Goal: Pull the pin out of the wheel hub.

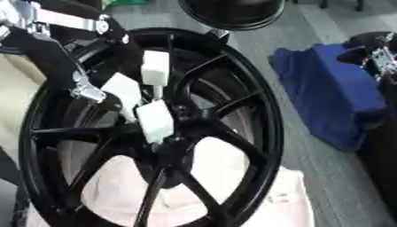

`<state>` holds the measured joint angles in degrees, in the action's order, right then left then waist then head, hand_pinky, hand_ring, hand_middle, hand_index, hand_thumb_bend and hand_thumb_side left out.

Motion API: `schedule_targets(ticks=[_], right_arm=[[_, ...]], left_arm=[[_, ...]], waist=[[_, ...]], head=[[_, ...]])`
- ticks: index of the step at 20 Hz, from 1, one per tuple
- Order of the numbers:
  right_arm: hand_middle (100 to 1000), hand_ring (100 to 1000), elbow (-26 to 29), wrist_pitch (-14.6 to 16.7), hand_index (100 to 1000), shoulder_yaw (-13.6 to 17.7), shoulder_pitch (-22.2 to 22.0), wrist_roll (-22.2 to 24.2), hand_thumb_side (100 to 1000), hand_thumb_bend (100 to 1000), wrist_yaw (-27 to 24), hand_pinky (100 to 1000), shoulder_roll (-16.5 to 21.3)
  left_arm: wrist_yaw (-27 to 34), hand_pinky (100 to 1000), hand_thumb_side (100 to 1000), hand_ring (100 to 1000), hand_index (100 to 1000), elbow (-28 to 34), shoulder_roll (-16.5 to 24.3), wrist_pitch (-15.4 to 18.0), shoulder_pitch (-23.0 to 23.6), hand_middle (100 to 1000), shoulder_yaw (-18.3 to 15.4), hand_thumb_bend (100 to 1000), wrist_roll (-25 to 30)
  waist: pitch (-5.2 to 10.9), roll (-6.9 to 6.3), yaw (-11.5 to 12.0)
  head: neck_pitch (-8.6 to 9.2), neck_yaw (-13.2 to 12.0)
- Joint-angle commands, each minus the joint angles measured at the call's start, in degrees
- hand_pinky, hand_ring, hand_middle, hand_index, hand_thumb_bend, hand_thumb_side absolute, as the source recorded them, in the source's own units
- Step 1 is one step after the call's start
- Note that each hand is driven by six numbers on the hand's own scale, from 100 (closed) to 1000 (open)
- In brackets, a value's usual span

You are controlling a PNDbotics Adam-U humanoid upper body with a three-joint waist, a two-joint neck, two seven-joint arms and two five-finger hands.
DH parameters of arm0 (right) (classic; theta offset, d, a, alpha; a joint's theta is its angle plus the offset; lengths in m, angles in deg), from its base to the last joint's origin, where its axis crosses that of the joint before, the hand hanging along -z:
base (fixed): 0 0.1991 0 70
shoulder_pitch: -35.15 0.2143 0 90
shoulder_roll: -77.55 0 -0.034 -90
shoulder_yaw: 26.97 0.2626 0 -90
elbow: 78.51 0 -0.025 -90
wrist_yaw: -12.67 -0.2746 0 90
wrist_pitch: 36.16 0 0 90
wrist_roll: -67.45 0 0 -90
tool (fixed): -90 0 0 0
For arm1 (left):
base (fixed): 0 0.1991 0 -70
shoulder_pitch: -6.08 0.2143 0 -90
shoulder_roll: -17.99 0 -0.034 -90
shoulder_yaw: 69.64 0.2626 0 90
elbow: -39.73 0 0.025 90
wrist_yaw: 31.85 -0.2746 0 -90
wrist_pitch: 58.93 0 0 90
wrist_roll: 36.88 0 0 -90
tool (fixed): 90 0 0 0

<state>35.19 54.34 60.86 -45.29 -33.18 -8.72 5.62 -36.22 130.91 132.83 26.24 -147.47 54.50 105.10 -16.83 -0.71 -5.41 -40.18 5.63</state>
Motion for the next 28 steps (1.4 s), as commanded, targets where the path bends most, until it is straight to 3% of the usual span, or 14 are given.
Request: schedule_targets(ticks=[1, 18, 28], right_arm=[[647, 657, 0.9, 0.02, 680, 0.26, 0.6, -0.13, 549, 100, -0.3, 811, 0.81], [647, 655, 0.9, 0.11, 678, 0.29, 0.78, -0.39, 549, 100, -0.41, 812, 0.55], [647, 656, 0.9, 0.17, 679, 0.27, 0.61, -0.32, 550, 100, -0.42, 812, 0.61]], left_arm=[[0.02, 919, 409, 764, 827, -0.1, 0.43, 0.47, -0.76, 727, 0.2, 540, -0.02], [-3.05, 893, 307, 722, 773, -1.34, 0.27, 3.68, 0.22, 668, 2.03, 485, -0.02], [-2.5, 892, 311, 697, 739, 1.97, 2.19, 4.39, 0.22, 604, -0.13, 480, -0.02]], waist=[[0.71, 0.05, -0.13], [0.34, 0.05, -0.36], [0.53, 0.34, -0.07]], head=[[0.54, -0.22], [0.86, -0.4], [0.44, -0.37]])
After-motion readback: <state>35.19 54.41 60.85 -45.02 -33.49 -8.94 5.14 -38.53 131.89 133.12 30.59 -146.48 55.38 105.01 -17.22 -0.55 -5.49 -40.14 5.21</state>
